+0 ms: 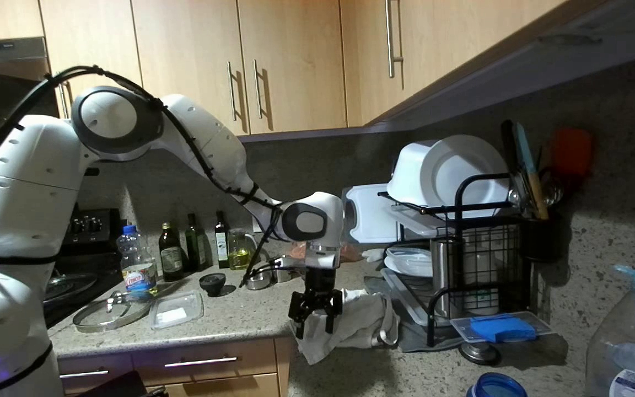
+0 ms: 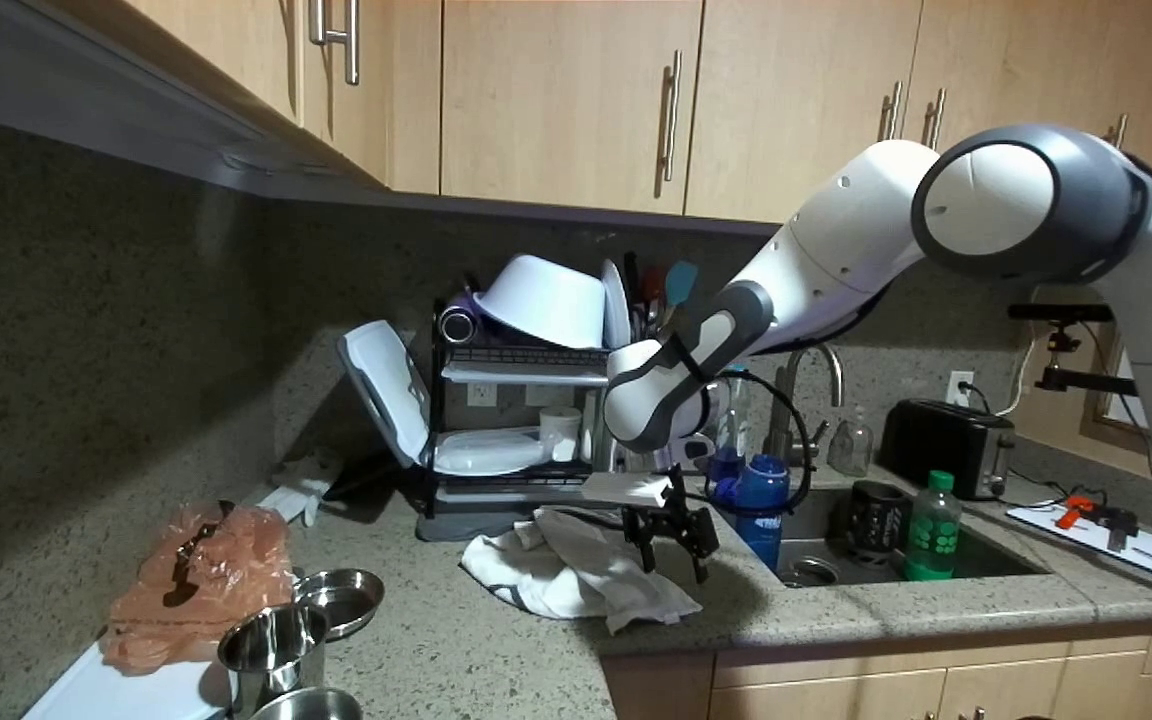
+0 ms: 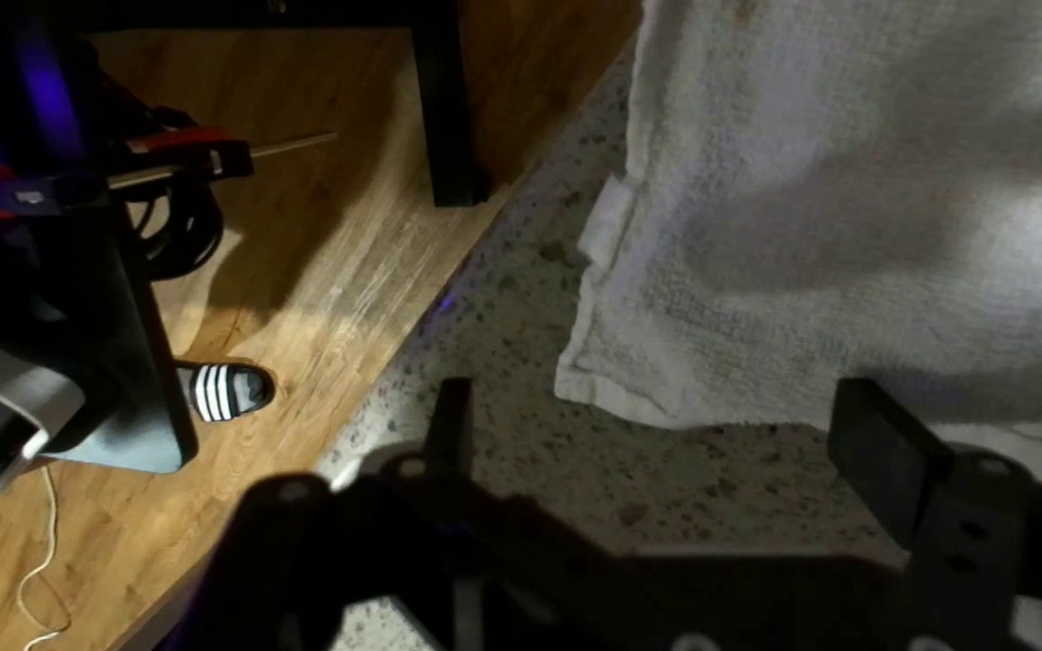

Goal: Fold the towel

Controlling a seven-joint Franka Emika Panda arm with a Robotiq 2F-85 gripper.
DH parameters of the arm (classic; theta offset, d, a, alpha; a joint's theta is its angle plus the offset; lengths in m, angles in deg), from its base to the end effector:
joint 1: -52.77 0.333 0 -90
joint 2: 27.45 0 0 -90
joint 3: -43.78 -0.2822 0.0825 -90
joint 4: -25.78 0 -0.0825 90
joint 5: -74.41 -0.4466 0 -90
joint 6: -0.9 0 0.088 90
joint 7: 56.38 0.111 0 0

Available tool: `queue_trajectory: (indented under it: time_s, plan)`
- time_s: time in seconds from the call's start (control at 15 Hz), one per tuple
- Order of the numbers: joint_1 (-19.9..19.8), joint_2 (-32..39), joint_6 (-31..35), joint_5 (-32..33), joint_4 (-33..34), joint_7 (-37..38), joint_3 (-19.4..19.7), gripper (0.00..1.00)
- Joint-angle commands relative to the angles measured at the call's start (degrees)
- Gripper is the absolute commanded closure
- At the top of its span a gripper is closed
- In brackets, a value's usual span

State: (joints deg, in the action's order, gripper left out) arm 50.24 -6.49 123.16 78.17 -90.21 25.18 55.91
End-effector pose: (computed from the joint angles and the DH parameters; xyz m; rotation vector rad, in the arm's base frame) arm 0.5802 -0.1590 0.1725 1.9796 -2.1070 -0.2007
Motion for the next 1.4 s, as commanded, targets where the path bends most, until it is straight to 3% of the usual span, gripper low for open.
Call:
queue_trajectory:
  time_s: [0.0,0.47,0.53,1.2,1.33]
  plan:
    - [-0.2,-0.7,6.3,-1.2,-3.4,1.6,-0.3,0.00]
    - [-0.3,3.8,10.6,-3.8,-2.8,3.0,-0.1,0.00]
    - [-0.3,4.1,11.2,-4.1,-2.8,3.0,-0.1,0.19]
    - [-0.2,2.2,13.5,-4.9,-4.7,3.2,1.2,0.94]
    - [0.0,0.7,14.3,-4.4,-5.9,3.4,1.7,1.00]
